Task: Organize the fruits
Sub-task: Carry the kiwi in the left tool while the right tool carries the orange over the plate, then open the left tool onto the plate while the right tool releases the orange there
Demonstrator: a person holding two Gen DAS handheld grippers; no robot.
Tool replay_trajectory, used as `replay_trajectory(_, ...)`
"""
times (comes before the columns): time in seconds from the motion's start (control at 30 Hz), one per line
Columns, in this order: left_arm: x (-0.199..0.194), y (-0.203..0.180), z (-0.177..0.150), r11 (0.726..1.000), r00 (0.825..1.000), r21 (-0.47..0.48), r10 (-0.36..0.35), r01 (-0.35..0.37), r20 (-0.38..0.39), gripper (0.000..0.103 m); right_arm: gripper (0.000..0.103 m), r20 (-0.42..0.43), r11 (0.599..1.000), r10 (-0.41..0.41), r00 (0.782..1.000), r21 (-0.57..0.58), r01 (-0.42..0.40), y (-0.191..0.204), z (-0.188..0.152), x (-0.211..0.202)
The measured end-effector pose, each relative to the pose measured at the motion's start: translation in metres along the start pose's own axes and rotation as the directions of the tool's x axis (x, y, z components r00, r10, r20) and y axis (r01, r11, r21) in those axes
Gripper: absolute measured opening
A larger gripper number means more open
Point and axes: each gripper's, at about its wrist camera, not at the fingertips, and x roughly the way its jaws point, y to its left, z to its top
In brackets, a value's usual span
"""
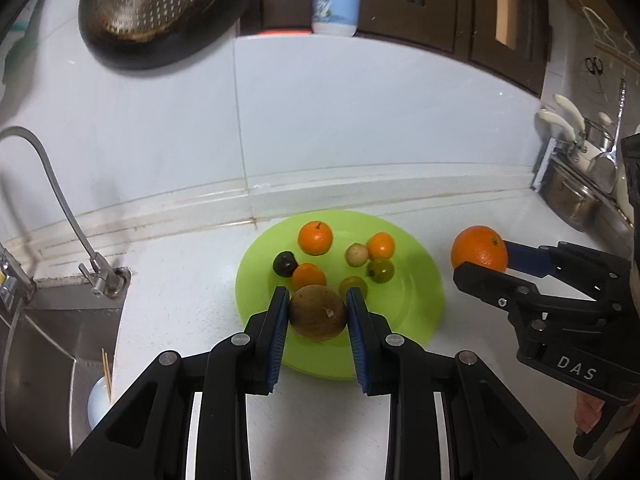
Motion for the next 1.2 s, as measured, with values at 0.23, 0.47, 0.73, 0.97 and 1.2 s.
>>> replay_trajectory(0.23,0.029,0.013,0.000,1.000,1.000,-0.005,-0.011,0.011,-0.023,0.029,0.043,-0.043,1.000,0.009,0.999,-0.008,-0.009,0.002,0.004,0.028)
replay_trajectory(0.47,0.056,0.022,-0.002,0.999,0.998,0.007,-0.032,0.033,-0.053,0.029,0.043,-0.094,1.000,0.013,0.995,0.008,-0.012,0.000,0.000,0.058)
replay_trajectory(0.73,0.084,0.026,-0.001,0.997,0.994,0.028,-0.064,0.067,-0.083,0.029,0.043,-0.144,1.000,0.006,0.990,0.030,-0.002,-0.004,-0.008,0.082)
replay_trajectory(0.97,0.083,0.029,-0.001,0.997,0.993,0.026,-0.071,0.074,-0.091,0.047,0.046,-0.141,0.998,0.003,0.990,0.061,0.006,-0.006,-0.006,0.089)
replay_trajectory(1.2,0.044,0.024,-0.007,0.999,0.994,0.000,-0.039,0.039,-0.097,0.047,0.046,-0.074,0.998,-0.036,0.997,0.045,0.039,0.002,-0.006,0.058)
